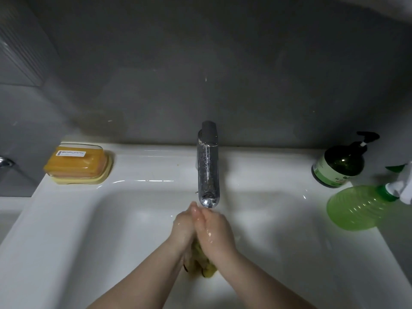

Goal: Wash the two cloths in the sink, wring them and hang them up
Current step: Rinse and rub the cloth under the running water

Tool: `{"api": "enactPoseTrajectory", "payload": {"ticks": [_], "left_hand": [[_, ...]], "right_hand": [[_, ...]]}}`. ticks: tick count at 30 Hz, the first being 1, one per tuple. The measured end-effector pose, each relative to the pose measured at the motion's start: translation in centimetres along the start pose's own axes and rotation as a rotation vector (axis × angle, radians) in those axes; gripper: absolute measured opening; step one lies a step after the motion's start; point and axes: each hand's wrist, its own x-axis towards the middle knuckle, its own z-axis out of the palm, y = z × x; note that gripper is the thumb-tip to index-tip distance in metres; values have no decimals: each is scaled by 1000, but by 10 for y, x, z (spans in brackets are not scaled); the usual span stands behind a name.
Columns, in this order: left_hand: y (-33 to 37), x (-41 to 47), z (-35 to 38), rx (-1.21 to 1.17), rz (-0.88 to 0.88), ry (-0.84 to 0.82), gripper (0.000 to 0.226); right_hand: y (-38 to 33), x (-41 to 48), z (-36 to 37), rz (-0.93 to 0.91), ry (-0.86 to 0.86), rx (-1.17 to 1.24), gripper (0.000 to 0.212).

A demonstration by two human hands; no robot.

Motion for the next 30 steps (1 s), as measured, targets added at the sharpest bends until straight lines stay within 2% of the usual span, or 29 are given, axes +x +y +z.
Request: {"api": "enactPoseTrajectory", "payload": {"ticks": [4, 7, 9, 11, 13, 16, 18, 20, 23, 26, 30], "left_hand": [[-1, -6, -1, -55, -58, -38, 34], [2, -6, -3, 4, -8, -33, 36], [3, -8, -3, -62, -21, -50, 37], [1, -11, -1, -52, -39, -136, 44], [-2, -10, -7, -81, -38, -134, 52], [-3, -6, -23, -139, -57, -61, 51], [-4, -6, -26, -181, -63, -30, 48], [-3, -3, -24, -216, -54, 5, 48], [-3, -3, -12, -168, -40, 25, 45], [-5, -6, -3, -104, -47, 13, 41], [-2, -7, -6, -171, -68, 0, 36]], "right_hand": [[6, 4, -3, 107, 36, 81, 25], [6, -2, 3, -52, -9, -9, 35], [8, 0, -1, -37, -11, -97, 35], [14, 16, -14, 111, 37, 42, 39], [18, 22, -23, 215, 68, 274, 41], [17, 22, -23, 349, -25, 659, 28], [16, 15, -21, 352, -73, 733, 24], [13, 5, -14, 221, -52, 603, 22], [10, -9, 1, -26, -15, 164, 39], [3, -6, -1, 35, 54, -29, 37], [-2, -14, 4, -104, 16, -197, 53]]}}
